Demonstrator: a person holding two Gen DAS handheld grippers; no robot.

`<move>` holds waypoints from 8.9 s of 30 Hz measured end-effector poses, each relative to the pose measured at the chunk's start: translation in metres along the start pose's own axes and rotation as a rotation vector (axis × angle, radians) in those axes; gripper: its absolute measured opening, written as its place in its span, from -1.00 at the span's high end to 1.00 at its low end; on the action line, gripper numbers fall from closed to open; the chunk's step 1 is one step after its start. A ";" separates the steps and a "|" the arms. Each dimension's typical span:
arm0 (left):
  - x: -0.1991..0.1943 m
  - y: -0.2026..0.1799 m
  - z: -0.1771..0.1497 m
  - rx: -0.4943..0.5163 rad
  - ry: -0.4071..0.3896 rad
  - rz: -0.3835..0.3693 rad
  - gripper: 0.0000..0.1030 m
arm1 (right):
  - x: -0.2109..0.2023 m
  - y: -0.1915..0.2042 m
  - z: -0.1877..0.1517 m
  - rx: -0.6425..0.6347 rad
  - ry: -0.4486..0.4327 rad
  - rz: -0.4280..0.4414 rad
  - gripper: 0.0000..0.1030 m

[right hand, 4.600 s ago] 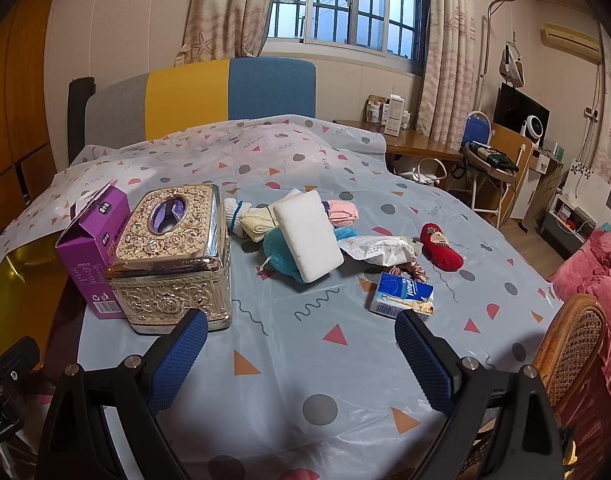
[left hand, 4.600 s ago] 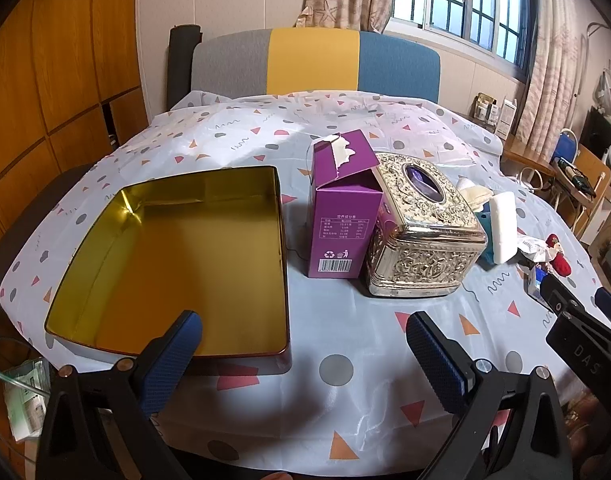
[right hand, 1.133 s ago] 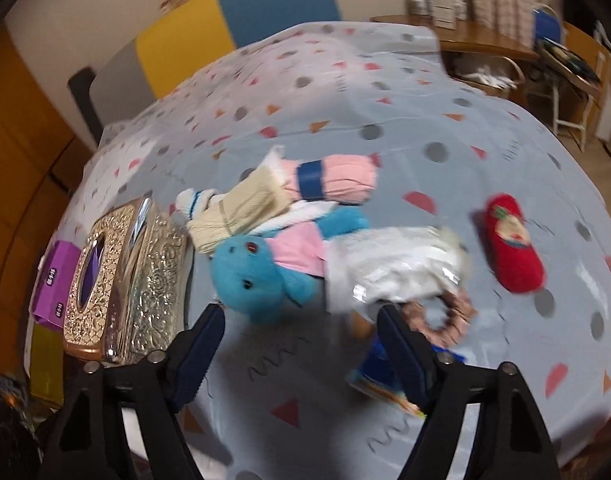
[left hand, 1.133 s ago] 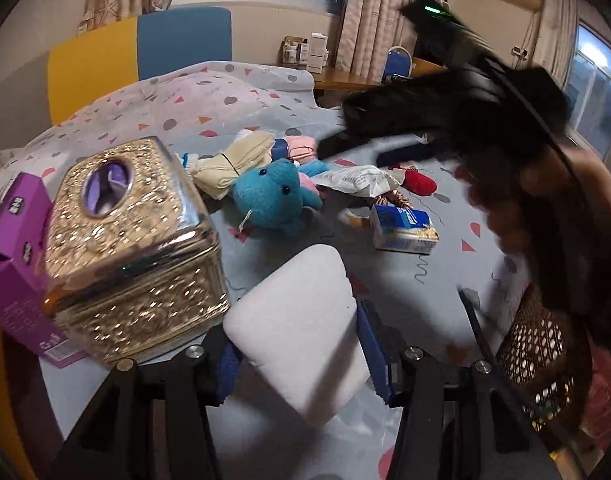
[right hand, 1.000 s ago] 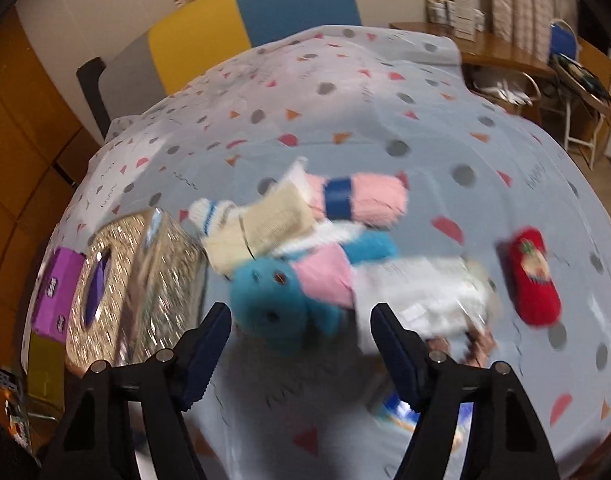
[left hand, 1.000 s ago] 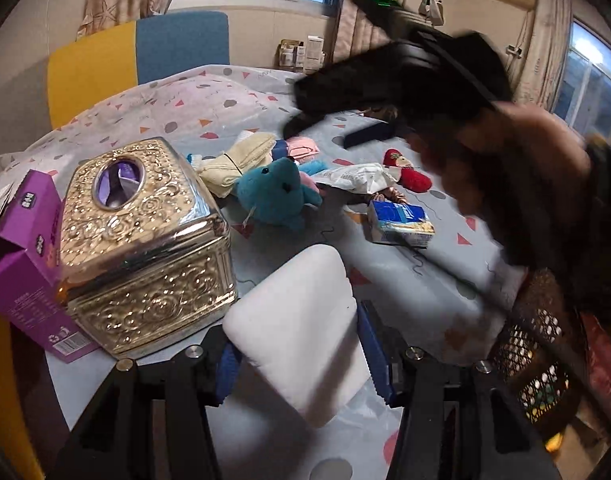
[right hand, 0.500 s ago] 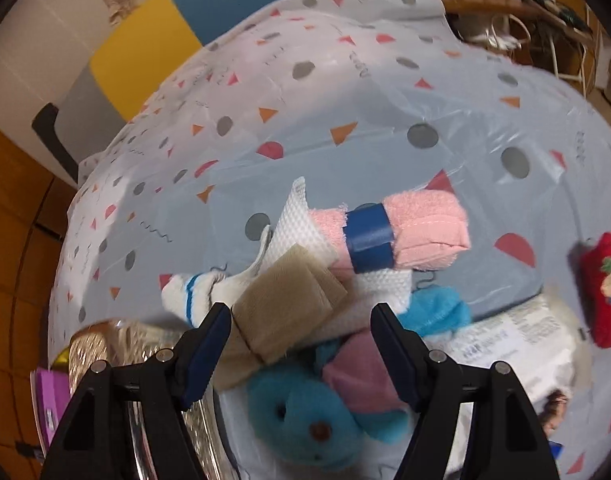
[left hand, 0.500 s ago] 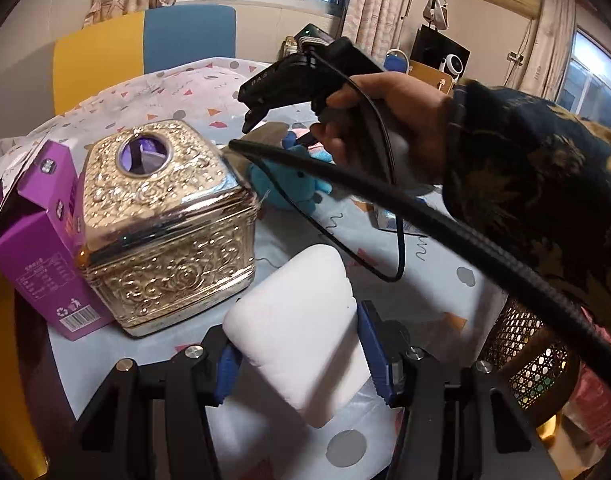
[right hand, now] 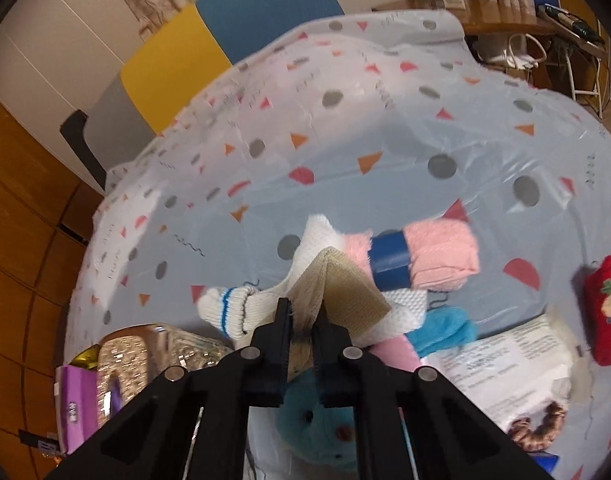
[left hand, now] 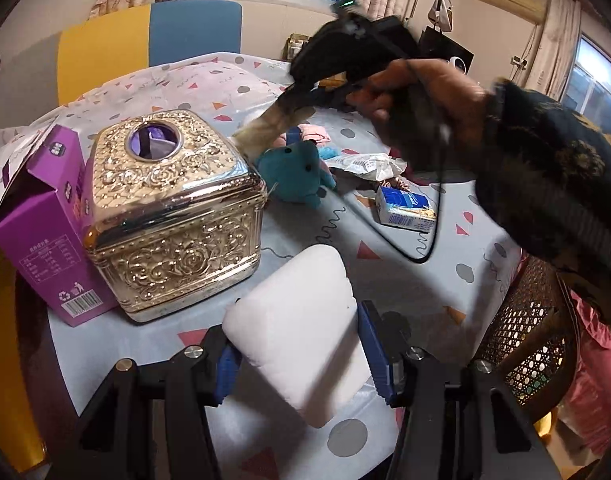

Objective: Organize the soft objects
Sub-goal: 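Grasp the beige rolled cloth with the right tool while the left tool holds the sponge, then carry the white sponge into the gold tray and open the left tool, then carry the beige cloth into the gold tray and open the right tool, then move the right tool back to the soft items and grasp the white sock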

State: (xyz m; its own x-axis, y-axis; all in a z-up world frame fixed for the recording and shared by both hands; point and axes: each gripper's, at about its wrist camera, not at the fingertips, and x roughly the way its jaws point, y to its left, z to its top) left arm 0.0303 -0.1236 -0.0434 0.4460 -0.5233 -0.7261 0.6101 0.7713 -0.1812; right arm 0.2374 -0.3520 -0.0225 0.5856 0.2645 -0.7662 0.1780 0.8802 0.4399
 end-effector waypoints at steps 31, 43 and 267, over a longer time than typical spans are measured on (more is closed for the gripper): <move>-0.031 0.019 -0.008 -0.072 -0.044 0.079 -0.09 | -0.038 -0.044 -0.128 0.056 0.284 -0.023 -0.10; -0.039 0.023 -0.008 -0.086 -0.055 0.109 -0.09 | -0.033 -0.063 -0.153 0.177 0.203 -0.018 -0.08; -0.070 0.076 0.046 -0.128 -0.059 0.173 -1.00 | 0.041 0.060 0.009 -0.814 0.071 0.117 0.65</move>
State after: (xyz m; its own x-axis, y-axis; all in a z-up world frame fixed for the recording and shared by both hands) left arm 0.0760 -0.0450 0.0242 0.5763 -0.3968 -0.7145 0.4347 0.8891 -0.1432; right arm 0.2792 -0.2916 -0.0237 0.5086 0.3721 -0.7764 -0.5257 0.8484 0.0622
